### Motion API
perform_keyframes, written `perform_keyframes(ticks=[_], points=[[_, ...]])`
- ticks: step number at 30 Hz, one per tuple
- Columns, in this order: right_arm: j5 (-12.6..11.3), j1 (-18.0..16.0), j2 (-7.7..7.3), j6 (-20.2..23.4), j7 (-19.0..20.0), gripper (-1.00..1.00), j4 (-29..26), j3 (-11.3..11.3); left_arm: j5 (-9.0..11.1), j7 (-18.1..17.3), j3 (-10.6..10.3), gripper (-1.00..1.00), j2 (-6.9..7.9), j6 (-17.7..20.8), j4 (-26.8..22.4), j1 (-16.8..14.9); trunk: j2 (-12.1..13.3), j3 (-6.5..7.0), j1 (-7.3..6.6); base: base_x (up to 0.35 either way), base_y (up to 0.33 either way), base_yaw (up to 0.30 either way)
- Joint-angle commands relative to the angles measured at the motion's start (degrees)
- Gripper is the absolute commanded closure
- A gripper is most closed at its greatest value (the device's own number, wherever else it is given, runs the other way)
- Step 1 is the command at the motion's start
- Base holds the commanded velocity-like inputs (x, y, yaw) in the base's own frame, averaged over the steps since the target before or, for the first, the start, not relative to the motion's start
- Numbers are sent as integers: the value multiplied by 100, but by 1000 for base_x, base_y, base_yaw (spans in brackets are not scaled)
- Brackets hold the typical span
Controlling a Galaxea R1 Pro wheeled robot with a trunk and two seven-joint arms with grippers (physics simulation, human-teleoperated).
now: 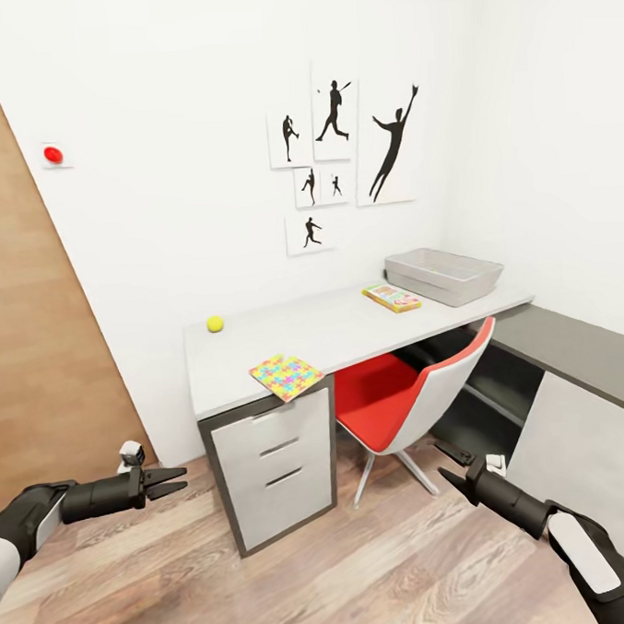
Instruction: Put all the toys in the child's room - the three board games (two on the bed and one on the table), the two jigsaw puzzles on the table, and the tennis ball on the table - inside the toy box on the table in the child's room.
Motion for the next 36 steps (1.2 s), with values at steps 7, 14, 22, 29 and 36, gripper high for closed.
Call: perform_keyframes(ticks=[7, 14, 22, 29, 36], points=[[-22, -4, 1, -181, 22, -100, 4, -6, 105, -21, -17, -100, -96, 55, 118, -3, -3, -6, 0, 0, -232, 0], [-21, -4, 3, -509, 53, -100, 4, 2, 1049, 42, 354, -100, -598, 59, 303, 1, -3, -6, 0, 0, -35, 0], [-12, -4, 1, -550, 60, -100, -36, 17, 2099, 2166, 1128, -100, -1277, -80, 317, 0, -3, -6, 0, 0, -3, 0], [329, -4, -3, -534, 59, -100, -80, 483, 2545, 3961, 1930, -100, -1937, -937, 309, -2, -3, -6, 0, 0, 0, 0], [489, -4, 0, -549, 75, -100, -75, 741, 2612, 4366, 2117, -100, -2249, -1200, 331, -3, -3, -6, 0, 0, 0, 0]])
